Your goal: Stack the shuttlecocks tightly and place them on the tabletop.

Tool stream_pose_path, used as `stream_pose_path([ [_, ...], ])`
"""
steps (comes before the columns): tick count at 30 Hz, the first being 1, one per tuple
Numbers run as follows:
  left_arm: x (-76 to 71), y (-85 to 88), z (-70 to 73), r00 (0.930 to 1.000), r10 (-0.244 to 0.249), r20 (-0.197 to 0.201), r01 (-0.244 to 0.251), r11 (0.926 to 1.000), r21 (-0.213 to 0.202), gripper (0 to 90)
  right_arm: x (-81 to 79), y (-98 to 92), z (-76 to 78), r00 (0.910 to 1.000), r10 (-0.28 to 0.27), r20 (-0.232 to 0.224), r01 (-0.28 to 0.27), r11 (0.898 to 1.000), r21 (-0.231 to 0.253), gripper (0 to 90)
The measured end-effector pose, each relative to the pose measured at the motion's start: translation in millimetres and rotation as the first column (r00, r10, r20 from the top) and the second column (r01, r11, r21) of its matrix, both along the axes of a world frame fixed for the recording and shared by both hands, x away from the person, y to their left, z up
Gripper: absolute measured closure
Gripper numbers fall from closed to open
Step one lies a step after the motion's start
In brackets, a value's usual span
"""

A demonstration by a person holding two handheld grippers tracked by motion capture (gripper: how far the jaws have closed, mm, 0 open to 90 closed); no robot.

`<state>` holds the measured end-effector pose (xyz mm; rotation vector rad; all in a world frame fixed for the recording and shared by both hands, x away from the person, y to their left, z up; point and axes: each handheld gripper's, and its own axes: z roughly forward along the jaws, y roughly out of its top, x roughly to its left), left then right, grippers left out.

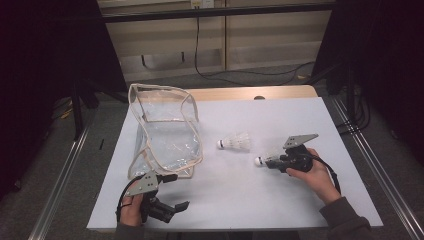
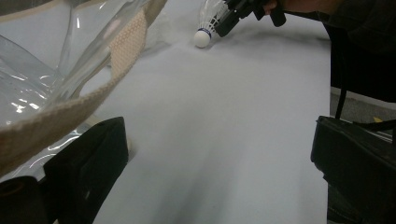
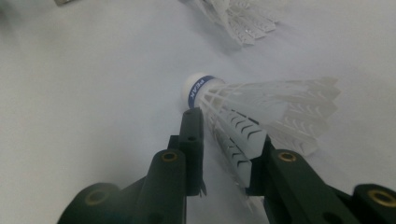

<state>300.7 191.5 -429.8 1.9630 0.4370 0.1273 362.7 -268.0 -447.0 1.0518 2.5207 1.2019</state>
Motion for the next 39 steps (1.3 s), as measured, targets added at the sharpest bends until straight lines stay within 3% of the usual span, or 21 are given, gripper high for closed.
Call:
stream_pose_path([
  [25,0.3,0.3,0.0,1.0,-0.001,0.001,0.001,1.0,0.002,4.1,-1.5,2.1,-0.5,0.9998,0.014,-0.014,-0.014,1.0,-0.002,86.7],
  [28,0.2,0.3,0.1,1.0,0.001,0.001,-0.001,1.0,0.0,4.1,-1.3,0.9,0.3,1.0,0.003,0.007,-0.003,1.0,-0.012,88.7],
  [39,0.5,0.5,-0.5,1.0,0.005,-0.001,-0.005,1.0,-0.005,4.1,-2.4,-10.8,8.1,0.9961,-0.076,0.044,0.074,0.996,0.043,89.7],
])
